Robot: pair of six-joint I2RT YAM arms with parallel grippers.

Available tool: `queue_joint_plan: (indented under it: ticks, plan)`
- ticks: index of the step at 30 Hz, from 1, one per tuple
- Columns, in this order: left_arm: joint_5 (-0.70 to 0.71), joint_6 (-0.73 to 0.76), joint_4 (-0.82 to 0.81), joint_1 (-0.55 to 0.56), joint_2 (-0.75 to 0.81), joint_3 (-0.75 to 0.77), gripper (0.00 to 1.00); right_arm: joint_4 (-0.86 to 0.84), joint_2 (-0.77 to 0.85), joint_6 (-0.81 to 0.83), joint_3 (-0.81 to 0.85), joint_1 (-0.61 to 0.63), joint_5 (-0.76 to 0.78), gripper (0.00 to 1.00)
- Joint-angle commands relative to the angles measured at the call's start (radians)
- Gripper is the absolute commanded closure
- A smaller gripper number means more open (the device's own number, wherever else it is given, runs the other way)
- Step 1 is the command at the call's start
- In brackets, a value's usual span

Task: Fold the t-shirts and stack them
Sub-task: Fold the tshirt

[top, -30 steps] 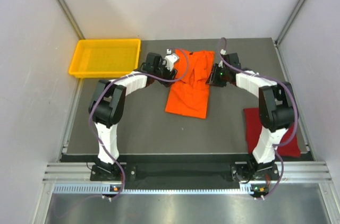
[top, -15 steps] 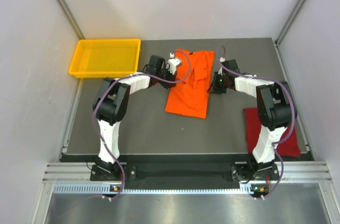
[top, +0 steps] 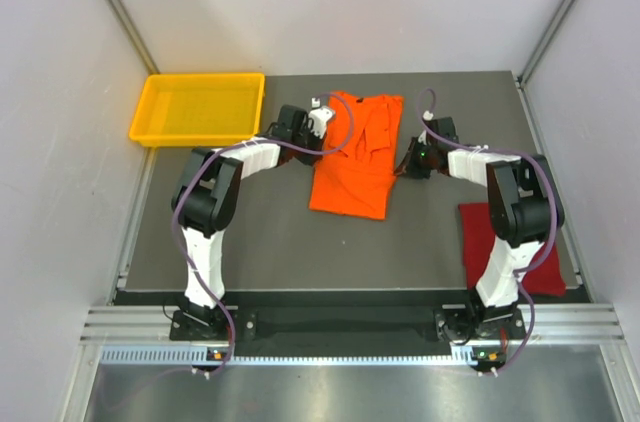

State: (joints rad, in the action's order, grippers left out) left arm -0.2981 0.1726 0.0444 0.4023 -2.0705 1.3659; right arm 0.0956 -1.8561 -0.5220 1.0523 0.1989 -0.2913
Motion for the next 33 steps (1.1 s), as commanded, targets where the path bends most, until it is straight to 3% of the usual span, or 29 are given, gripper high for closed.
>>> queue_joint_plan:
  ticks: [1,5,10,14,16,20,25,28,30,33]
  plan:
    - [0.038,-0.002,-0.032,-0.017,0.058,-0.010,1.00,-0.057,0.052,-0.003,-0.011,-0.012,0.004,1.00]
    - [-0.018,0.014,-0.003,-0.014,0.047,0.012,1.00,-0.059,0.032,-0.001,0.011,-0.012,-0.038,0.97]
    - [-0.038,0.036,0.061,-0.014,0.052,0.070,0.58,-0.033,0.031,0.030,0.049,-0.013,-0.065,0.64]
    - [-0.009,0.076,0.091,-0.014,0.131,0.059,0.45,0.022,0.080,0.057,0.066,-0.012,-0.043,0.50]
    - [-0.006,0.108,0.106,-0.014,0.205,0.018,0.43,0.052,0.144,0.057,0.049,-0.012,-0.020,0.44]
    - [-0.071,0.244,0.117,0.000,0.349,-0.147,0.45,0.087,0.274,0.034,-0.075,0.017,0.007,0.38]
    - [-0.095,0.507,0.104,0.058,0.512,-0.410,0.45,0.147,0.376,-0.018,-0.196,0.152,0.066,0.35]
    - [-0.079,0.620,0.052,0.096,0.553,-0.510,0.40,0.096,0.379,-0.079,-0.267,0.192,0.047,0.36]
    - [-0.058,0.653,-0.006,0.131,0.559,-0.553,0.31,0.064,0.371,-0.110,-0.301,0.209,0.041,0.37]
    - [-0.035,0.680,-0.037,0.168,0.535,-0.573,0.31,0.037,0.351,-0.136,-0.331,0.224,0.046,0.39]
